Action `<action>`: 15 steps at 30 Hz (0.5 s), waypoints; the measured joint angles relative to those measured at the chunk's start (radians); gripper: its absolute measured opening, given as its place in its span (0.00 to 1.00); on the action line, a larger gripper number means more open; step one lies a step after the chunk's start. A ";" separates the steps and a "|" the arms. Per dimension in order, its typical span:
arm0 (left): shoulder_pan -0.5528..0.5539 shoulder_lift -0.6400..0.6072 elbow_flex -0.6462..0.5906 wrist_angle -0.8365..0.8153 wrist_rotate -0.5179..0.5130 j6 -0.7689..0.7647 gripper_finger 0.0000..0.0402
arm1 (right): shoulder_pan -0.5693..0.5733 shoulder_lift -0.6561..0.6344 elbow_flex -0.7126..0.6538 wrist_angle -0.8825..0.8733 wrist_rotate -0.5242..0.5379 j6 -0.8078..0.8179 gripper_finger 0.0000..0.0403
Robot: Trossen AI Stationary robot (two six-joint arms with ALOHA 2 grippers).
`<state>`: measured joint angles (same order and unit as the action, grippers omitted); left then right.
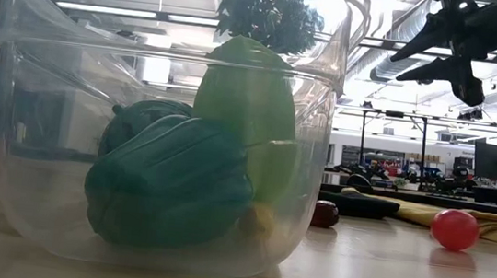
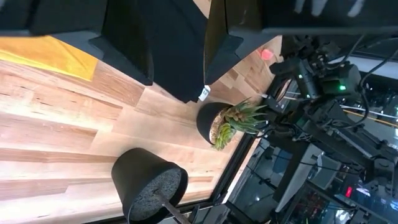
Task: Pick and placing Produce into tupperware
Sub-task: Put the raspberry into the bin
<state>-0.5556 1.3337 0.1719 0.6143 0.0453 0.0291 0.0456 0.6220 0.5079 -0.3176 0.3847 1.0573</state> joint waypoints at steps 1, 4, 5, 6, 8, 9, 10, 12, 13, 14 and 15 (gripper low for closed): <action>0.000 0.016 0.000 0.021 0.000 0.003 0.02 | 0.000 0.000 0.000 0.000 0.000 0.000 0.33; 0.000 0.052 0.000 0.071 0.000 0.008 0.09 | 0.000 0.000 0.000 0.000 0.000 0.000 0.33; 0.000 0.062 0.001 0.088 0.000 0.010 0.12 | 0.000 0.000 0.000 0.000 0.000 0.000 0.33; 0.000 0.068 0.004 0.094 0.000 0.011 0.15 | 0.000 0.000 0.000 0.000 0.000 0.000 0.33; 0.000 0.073 0.011 0.096 0.000 0.015 0.21 | 0.000 0.000 0.000 0.000 0.000 -0.002 0.33; 0.000 0.076 0.016 0.099 0.000 0.016 0.24 | 0.000 0.000 0.000 -0.001 0.000 -0.002 0.33; 0.000 0.079 0.019 0.100 0.000 0.018 0.27 | 0.000 0.000 0.000 -0.002 0.000 -0.002 0.33; 0.000 0.079 0.019 0.101 -0.001 0.023 0.30 | 0.000 0.000 0.000 -0.003 -0.001 -0.002 0.33; 0.000 0.079 0.019 0.103 -0.001 0.027 0.31 | 0.000 0.000 0.000 -0.005 -0.001 -0.002 0.33; 0.000 0.079 0.019 0.108 -0.002 0.027 0.32 | 0.000 0.000 0.000 -0.007 -0.001 -0.002 0.33; 0.000 0.079 0.019 0.115 -0.003 0.028 0.32 | 0.000 0.000 0.000 -0.008 -0.001 -0.002 0.33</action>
<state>-0.5556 1.4128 0.1913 0.7290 0.0419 0.0566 0.0457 0.6224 0.5079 -0.3256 0.3840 1.0553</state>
